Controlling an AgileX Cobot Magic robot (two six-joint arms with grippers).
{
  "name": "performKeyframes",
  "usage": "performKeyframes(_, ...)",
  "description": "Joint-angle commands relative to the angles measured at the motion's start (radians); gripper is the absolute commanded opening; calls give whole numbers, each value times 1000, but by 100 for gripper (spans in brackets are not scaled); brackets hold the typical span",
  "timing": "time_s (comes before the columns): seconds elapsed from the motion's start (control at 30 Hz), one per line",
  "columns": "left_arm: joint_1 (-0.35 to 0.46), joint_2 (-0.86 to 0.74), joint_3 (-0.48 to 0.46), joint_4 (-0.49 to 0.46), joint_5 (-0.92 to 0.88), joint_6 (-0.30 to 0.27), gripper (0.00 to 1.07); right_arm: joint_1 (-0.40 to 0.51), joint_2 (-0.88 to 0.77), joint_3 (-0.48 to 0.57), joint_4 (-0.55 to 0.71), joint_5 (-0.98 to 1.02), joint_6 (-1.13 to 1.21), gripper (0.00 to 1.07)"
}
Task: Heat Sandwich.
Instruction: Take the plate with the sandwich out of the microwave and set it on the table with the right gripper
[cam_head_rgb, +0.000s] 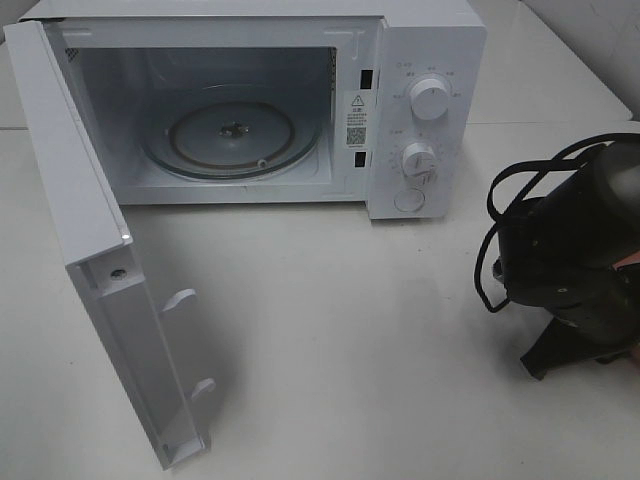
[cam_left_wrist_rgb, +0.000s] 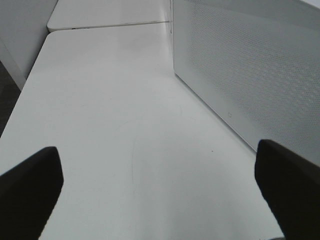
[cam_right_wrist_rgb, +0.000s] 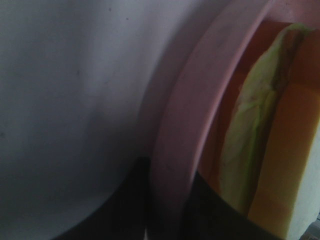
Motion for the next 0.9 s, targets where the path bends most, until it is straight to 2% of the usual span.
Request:
performKeyframes(0.03, 1, -23, 3, -5, 3, -2, 104, -6, -1, -3, 13, -14, 10, 16)
performKeyframes(0.1, 1, -23, 3, -5, 3, -2, 104, -6, -37, -9, 40, -9, -29, 25)
performKeyframes(0.17, 1, -23, 3, -5, 3, -2, 104, -6, -49, -9, 41, -10, -37, 28)
performKeyframes(0.23, 1, -23, 3, -5, 3, -2, 104, -6, -101, -9, 59, -9, -61, 40)
performKeyframes(0.3, 1, -23, 3, -5, 3, -2, 104, -6, -120, -9, 69, -9, -73, 44)
performKeyframes(0.4, 1, -23, 3, -5, 3, -2, 104, -6, -191, -9, 110, -10, -130, 59)
performKeyframes(0.47, 1, -23, 3, -5, 3, -2, 104, -6, -213, -9, 126, -10, -150, 62)
performKeyframes(0.57, 1, -23, 3, -5, 3, -2, 104, -6, -307, -9, 214, -11, -246, 74)
performKeyframes(0.67, 1, -23, 3, -5, 3, -2, 104, -6, -360, -9, 257, -13, -302, 78)
performKeyframes(0.7, 1, -23, 3, -5, 3, -2, 104, -6, -425, -9, 303, -13, -363, 80)
performKeyframes(0.83, 1, -23, 3, -5, 3, -2, 104, -6, -520, -9, 362, -10, -452, 79)
performKeyframes(0.9, 1, -23, 3, -5, 3, -2, 104, -6, -617, -9, 444, 7, -550, 79)
